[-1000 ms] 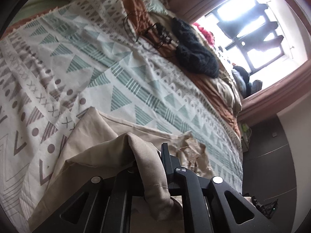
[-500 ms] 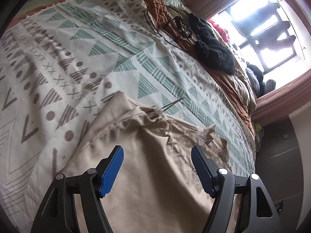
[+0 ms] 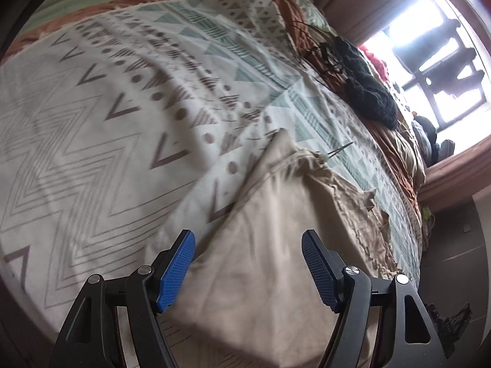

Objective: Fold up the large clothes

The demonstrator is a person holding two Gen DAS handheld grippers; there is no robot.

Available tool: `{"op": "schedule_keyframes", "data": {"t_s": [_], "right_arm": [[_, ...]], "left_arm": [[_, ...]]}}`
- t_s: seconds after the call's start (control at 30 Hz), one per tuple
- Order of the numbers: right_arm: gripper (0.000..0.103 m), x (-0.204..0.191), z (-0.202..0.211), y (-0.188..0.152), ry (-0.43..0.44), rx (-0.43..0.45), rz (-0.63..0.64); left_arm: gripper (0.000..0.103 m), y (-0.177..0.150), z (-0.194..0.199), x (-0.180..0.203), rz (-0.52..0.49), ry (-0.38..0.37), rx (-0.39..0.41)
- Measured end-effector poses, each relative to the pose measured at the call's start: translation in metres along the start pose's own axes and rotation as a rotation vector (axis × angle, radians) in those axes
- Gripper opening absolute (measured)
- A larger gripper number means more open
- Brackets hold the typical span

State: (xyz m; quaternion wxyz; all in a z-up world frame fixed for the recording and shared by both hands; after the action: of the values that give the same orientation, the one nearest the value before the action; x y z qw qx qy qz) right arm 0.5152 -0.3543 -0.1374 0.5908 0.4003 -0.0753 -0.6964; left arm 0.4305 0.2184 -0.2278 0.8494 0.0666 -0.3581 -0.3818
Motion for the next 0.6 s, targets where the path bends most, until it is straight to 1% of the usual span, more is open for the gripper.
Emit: {"op": "schedule_keyframes", "data": {"t_s": [0.07,0.2,0.3,0.33,0.37,0.4,0.43,0.47,0.53,0.6], "right_arm": [[0.064,-0.011,-0.002,-0.006,-0.001,-0.011,0.022],[0.064,-0.035,-0.007,-0.019,-0.001,-0.036,0.055],[0.064,-0.05,-0.012,-0.027,0.001,-0.052,0.076],[0.064,-0.054,-0.013,-0.029,0.003,-0.056,0.08],[0.064,-0.059,-0.014,-0.031,0.005,-0.061,0.085],[0.064,-0.064,-0.016,-0.034,0.006,-0.066,0.091],[0.064,-0.068,-0.018,-0.036,0.007,-0.07,0.095],[0.064,-0.071,-0.019,-0.039,0.007,-0.075,0.1],[0.064,-0.077,-0.024,-0.044,0.004,-0.088,0.105],[0.063,-0.083,-0.031,-0.049,-0.007,-0.102,0.11]], "left_arm": [[0.073,-0.008,0.006,-0.012,0.021,-0.009,-0.004],[0.073,-0.021,0.012,-0.028,0.031,-0.004,-0.015],[0.07,-0.028,0.012,-0.037,0.042,0.019,-0.021],[0.065,-0.031,0.011,-0.041,0.047,0.022,-0.028],[0.056,-0.034,0.009,-0.044,0.05,0.021,-0.036],[0.051,-0.037,0.007,-0.046,0.051,0.025,-0.049],[0.04,-0.041,0.004,-0.05,0.057,0.031,-0.061],[0.032,-0.044,0.003,-0.052,0.067,0.026,-0.068],[0.025,-0.05,0.002,-0.058,0.086,0.008,-0.07],[0.023,-0.053,0.002,-0.06,0.079,0.014,-0.063]]}}
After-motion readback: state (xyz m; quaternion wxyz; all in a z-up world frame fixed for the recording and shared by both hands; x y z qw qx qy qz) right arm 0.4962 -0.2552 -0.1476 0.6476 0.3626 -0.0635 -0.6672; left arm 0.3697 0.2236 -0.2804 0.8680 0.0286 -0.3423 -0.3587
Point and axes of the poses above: each gripper's, at about its wrist camera, not at the fingertips, and z roughly against the way its jaws point, x to its right, y to its top, the point moved 6 cm from there along -z, roughly the way its jaws point, and after that the axes turned 5 degrees about x, right-handed, at the moved point
